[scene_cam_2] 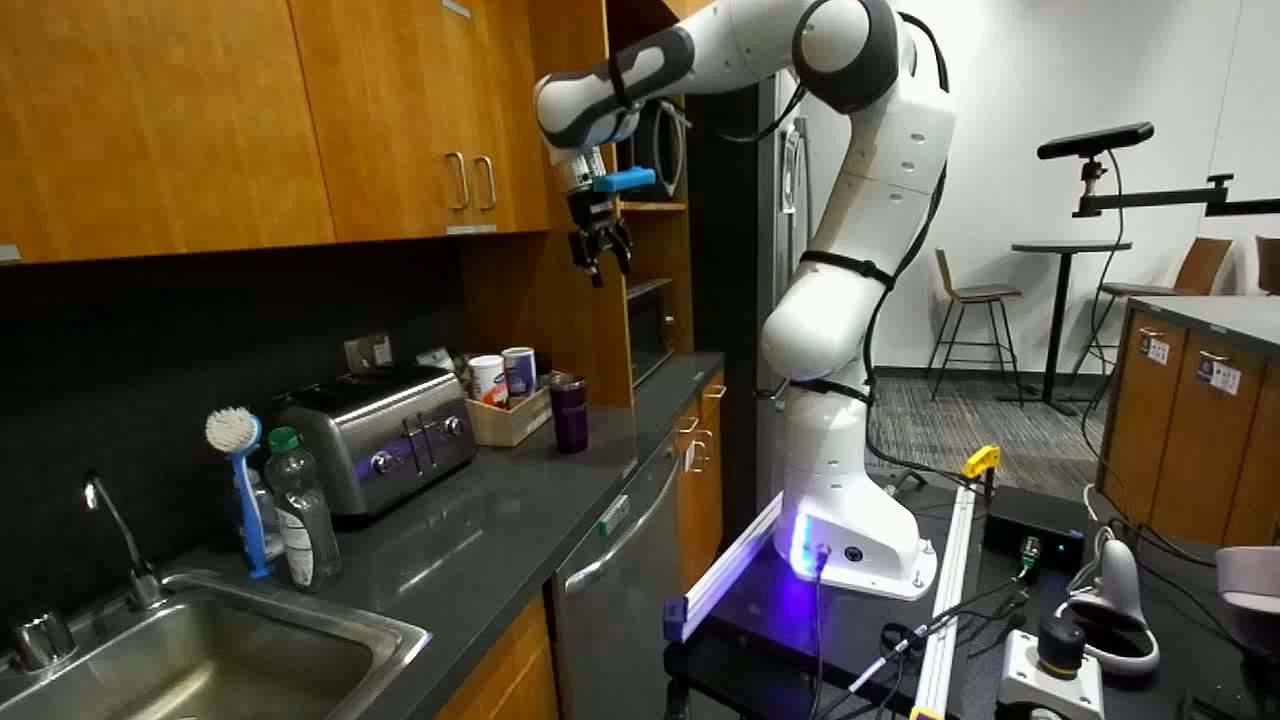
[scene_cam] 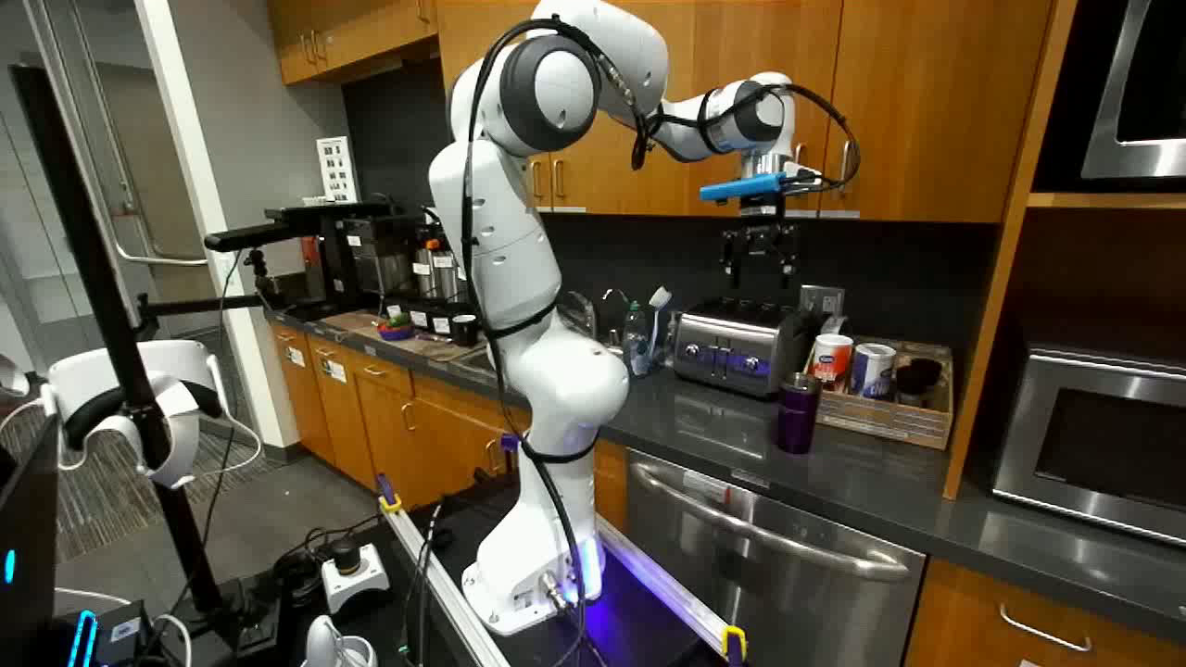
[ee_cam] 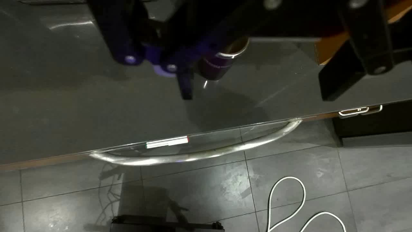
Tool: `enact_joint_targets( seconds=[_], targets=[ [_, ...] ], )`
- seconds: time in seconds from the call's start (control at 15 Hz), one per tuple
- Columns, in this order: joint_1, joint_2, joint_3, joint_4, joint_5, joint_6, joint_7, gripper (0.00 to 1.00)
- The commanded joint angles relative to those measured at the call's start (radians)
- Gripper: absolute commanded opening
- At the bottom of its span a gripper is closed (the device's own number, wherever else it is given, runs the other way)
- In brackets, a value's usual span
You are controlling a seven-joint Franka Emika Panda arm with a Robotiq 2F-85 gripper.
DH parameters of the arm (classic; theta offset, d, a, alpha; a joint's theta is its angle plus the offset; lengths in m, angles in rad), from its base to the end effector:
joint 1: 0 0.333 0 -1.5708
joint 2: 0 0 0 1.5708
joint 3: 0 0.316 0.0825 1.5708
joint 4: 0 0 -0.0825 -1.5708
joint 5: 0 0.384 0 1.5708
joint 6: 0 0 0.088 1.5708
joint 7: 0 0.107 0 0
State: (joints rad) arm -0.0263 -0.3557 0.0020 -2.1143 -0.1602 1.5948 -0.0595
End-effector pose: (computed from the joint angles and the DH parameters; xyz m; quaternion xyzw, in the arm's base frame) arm 0.4290 -0.0271 0.5487 0.9931 0.0259 -0.0848 0.0764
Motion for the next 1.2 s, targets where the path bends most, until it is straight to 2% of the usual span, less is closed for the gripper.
enact_joint_targets(
  seconds=[0.0, 0.13, 0.27, 0.8, 1.13],
  targets=[
    [0.007, 0.001, -0.006, 0.002, -0.002, -0.001, 0.002, 1.00],
    [0.010, 0.030, -0.012, 0.037, 0.007, -0.027, -0.020, 1.00],
    [0.014, 0.040, -0.024, 0.043, 0.021, 0.014, -0.047, 1.00],
    [0.020, 0.109, -0.051, 0.003, 0.095, 0.409, -0.163, 1.00],
    [0.008, 0.145, -0.077, -0.052, 0.165, 0.553, -0.231, 1.00]
  ],
)
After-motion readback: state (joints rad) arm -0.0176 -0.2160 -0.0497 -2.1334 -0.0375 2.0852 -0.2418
